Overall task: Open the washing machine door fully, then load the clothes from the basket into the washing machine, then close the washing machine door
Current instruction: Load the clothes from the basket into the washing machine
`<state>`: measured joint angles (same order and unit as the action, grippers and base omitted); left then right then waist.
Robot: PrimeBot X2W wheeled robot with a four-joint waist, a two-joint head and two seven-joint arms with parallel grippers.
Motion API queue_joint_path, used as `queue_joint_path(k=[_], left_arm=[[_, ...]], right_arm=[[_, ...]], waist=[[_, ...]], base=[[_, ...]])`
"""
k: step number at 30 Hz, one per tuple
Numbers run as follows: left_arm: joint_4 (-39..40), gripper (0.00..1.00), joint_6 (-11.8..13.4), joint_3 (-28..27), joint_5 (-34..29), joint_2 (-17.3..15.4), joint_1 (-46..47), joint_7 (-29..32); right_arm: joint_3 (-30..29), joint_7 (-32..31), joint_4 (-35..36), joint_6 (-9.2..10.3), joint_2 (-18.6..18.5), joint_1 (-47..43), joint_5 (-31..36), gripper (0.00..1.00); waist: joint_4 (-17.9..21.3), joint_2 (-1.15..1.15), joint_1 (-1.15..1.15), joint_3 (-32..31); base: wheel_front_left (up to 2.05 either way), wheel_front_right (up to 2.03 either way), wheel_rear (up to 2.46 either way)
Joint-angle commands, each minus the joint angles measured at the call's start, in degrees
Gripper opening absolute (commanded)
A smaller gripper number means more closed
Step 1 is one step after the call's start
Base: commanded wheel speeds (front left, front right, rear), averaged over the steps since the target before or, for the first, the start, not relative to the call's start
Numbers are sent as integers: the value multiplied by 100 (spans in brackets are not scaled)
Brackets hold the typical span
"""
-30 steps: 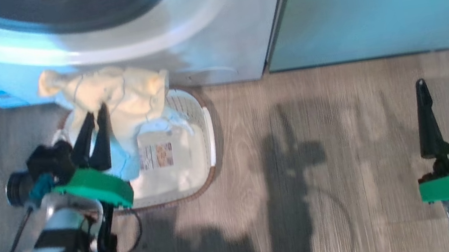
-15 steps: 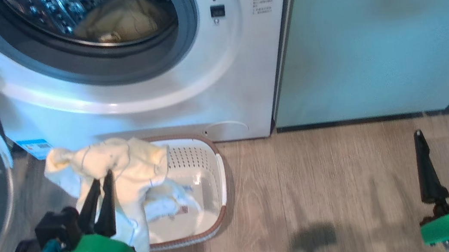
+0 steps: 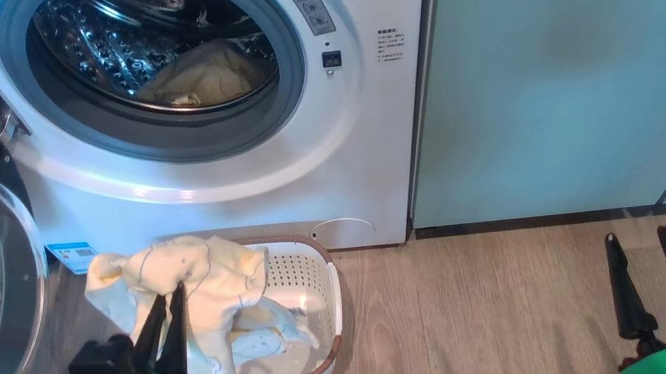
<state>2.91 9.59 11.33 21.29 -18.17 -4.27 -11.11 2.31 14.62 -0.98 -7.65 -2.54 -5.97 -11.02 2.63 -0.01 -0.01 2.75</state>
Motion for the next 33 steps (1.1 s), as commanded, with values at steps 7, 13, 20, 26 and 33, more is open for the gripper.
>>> queue_joint_path(k=[7, 13, 20, 26, 33], left_arm=[[323, 0, 69, -242, 45, -173, 122, 24], [360, 0, 100, -215, 47, -174, 119, 40], [350, 0, 135, -188, 55, -166, 134, 49], [266, 0, 138, -136, 66, -142, 211, 57], [-15, 0, 117, -78, 97, -114, 512, 93]], right_arm=[[167, 38, 186, 16, -33, 81, -17, 100], [182, 38, 179, 16, -33, 92, -26, 100], [212, 38, 153, 16, -33, 108, -20, 100], [235, 38, 130, 16, -33, 132, -14, 100], [289, 38, 162, 16, -33, 176, -3, 100]], waist=[[63, 1, 1, -70], [103, 1, 1, -55], [141, 1, 1, -46], [143, 1, 1, -42], [161, 1, 1, 72]], base=[[0, 0, 0], [0, 0, 0], [0, 0, 0], [0, 0, 0], [0, 0, 0]])
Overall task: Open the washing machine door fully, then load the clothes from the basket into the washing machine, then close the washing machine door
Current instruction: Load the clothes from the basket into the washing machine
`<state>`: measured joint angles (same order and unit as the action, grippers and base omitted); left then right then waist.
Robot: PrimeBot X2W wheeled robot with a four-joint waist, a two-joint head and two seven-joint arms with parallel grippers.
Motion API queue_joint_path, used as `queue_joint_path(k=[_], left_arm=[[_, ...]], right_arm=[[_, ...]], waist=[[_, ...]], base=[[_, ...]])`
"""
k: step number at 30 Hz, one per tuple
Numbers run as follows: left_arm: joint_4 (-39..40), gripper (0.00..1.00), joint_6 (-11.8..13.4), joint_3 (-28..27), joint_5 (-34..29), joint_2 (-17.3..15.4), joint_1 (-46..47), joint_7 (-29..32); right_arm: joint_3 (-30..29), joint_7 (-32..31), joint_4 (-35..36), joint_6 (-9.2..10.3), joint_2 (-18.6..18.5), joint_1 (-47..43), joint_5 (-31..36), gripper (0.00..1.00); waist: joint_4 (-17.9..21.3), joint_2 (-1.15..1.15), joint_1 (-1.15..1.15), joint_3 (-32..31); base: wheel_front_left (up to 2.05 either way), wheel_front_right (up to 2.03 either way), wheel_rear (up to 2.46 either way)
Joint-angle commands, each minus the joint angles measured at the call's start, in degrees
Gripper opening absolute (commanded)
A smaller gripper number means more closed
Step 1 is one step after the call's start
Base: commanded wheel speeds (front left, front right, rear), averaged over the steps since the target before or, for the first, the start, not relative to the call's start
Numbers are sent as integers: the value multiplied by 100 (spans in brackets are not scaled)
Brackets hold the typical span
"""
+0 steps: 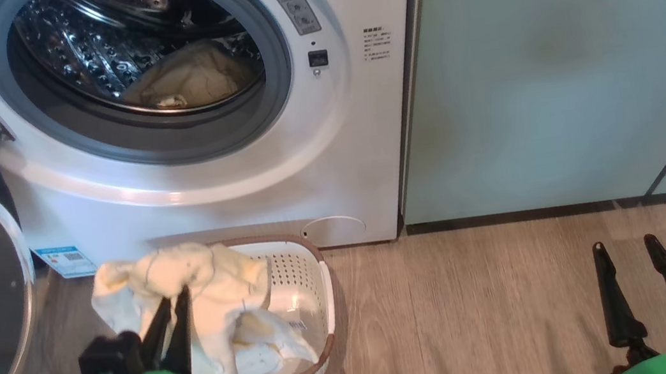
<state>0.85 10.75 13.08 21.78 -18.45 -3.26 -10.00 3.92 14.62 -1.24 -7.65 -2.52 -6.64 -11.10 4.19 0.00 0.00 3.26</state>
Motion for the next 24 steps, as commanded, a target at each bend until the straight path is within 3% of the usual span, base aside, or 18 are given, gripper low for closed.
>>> queue_joint_path(k=[1, 17, 24], left_arm=[[159, 0, -12, -251, 58, -81, 477, -16], [-716, 0, -299, -327, 255, -152, 1925, 61], [-1216, 0, -507, -446, 453, -375, 2931, 483]], right_arm=[[133, 38, 197, 16, -36, 259, 2, 100], [183, 38, 431, 16, -36, 733, -140, 100], [220, 38, 553, 16, -36, 1070, -218, 100]], waist=[[8, 0, 0, 62], [257, 0, 0, 1212], [358, 0, 0, 1857]], base=[[0, 0, 0], [0, 0, 0], [0, 0, 0]])
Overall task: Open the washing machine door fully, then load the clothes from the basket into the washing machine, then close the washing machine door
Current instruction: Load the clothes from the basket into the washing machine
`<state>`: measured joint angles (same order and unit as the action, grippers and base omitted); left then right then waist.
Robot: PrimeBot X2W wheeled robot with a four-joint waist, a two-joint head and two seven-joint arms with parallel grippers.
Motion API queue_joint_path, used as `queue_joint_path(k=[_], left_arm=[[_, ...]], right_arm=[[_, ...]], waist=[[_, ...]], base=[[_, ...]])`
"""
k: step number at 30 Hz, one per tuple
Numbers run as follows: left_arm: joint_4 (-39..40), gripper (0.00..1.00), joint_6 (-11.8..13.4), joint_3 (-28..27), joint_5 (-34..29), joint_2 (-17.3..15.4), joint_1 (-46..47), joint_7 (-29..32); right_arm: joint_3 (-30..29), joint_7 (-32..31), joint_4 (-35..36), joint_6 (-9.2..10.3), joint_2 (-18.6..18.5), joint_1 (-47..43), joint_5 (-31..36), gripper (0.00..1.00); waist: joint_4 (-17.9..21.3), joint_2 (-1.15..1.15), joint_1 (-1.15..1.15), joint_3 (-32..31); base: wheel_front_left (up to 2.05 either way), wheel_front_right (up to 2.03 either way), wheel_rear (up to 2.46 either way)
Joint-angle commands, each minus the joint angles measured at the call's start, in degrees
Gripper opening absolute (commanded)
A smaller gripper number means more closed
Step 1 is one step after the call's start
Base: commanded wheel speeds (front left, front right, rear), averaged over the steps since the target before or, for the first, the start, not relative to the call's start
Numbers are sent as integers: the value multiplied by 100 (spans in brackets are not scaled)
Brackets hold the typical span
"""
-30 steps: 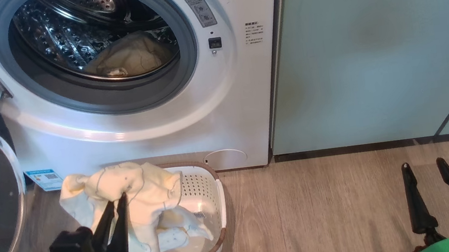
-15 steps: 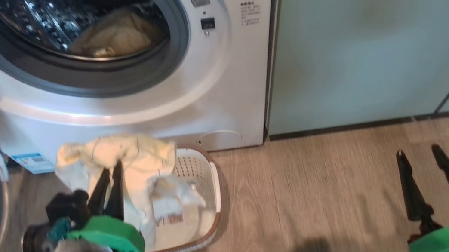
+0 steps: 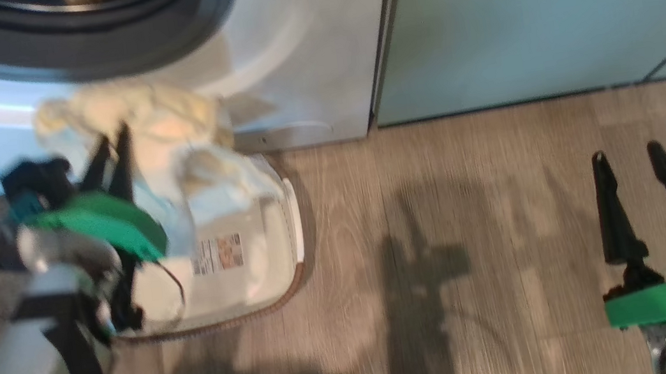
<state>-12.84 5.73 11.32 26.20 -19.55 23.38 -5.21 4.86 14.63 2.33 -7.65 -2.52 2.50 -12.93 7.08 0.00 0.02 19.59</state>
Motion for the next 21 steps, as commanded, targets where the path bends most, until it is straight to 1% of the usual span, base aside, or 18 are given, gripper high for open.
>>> queue_joint_path(k=[1, 6, 12, 17, 21], left_arm=[[73, 0, -41, -285, 49, -308, 427, 108], [-387, 0, -243, -380, 319, -507, 1302, 706], [-899, 0, -437, -455, 532, -904, 2392, 1578], [-1183, 0, -527, -423, 513, -1192, 3298, 2062], [-1380, 0, -585, -329, 470, -1336, 3908, 2443]], right_arm=[[116, 37, 212, 16, -36, 199, -48, 100], [70, 37, 260, 16, -36, 366, -147, 100], [125, 37, 325, 16, -36, 570, -183, 100], [135, 37, 404, 16, -36, 694, -96, 100], [154, 37, 441, 16, -36, 736, -175, 100]], waist=[[69, 0, -2, 303], [58, 0, -2, 647], [179, 0, -2, 1036], [305, 0, -2, 1263], [396, 0, -2, 1408]], base=[[0, 0, 0], [0, 0, 0], [0, 0, 0], [0, 0, 0], [0, 0, 0]])
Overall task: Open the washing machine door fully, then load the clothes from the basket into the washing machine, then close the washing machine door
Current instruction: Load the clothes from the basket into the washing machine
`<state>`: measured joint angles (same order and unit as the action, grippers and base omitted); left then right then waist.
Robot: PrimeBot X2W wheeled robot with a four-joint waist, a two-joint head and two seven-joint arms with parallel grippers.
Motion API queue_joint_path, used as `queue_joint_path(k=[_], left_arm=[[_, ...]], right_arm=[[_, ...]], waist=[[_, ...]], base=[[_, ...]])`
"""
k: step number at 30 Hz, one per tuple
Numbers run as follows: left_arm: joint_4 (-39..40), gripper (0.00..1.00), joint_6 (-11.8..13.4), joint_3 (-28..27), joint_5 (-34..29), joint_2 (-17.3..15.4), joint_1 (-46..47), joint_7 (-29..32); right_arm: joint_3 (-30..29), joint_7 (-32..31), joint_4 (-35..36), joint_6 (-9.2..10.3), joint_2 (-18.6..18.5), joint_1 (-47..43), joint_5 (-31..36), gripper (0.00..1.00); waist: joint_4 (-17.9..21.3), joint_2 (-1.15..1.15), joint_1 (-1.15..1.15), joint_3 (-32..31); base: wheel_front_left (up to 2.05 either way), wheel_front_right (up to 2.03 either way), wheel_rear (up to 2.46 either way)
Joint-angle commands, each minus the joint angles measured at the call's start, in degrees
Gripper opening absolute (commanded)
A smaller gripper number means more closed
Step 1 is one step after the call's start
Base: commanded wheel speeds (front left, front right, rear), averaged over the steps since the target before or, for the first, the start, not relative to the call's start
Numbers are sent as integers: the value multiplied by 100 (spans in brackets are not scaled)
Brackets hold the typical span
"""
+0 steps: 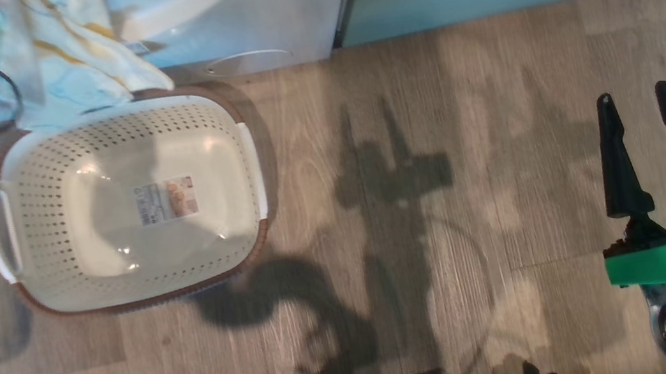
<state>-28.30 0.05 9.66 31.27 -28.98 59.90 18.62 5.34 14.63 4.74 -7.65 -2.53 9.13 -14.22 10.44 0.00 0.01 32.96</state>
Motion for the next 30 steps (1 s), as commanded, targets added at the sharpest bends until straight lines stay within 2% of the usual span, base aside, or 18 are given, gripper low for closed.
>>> queue_joint_path(k=[1, 7, 12, 15, 22, 30], left_arm=[[122, 0, -40, -108, -70, -449, 377, 207], [-166, 0, -42, -89, 7, -722, 1106, 1030], [-226, 0, -12, -126, 22, -911, 1458, 1324], [-211, 0, 30, -132, -58, -1018, 1684, 1283], [-162, 0, 101, -67, -566, -1350, 2180, 451], [-215, 0, 212, 137, -1321, -1497, 2947, -1298]], right_arm=[[129, 37, 208, 16, -34, 85, -71, 100], [223, 37, 246, 16, -34, 207, -253, 100], [311, 37, 260, 16, -34, 265, -343, 100], [393, 37, 253, 16, -34, 307, -418, 100], [542, 37, 226, 16, -34, 383, -463, 100], [614, 37, 278, 16, -34, 413, -470, 100]], waist=[[93, 0, -1, 119], [378, 0, -1, 511], [566, 0, -1, 730], [704, 0, -1, 858], [995, 0, -1, 1099], [1121, 0, -1, 1261]], base=[[0, 0, 0], [0, 0, 0], [0, 0, 0], [0, 0, 0], [0, 0, 0], [0, 0, 0]])
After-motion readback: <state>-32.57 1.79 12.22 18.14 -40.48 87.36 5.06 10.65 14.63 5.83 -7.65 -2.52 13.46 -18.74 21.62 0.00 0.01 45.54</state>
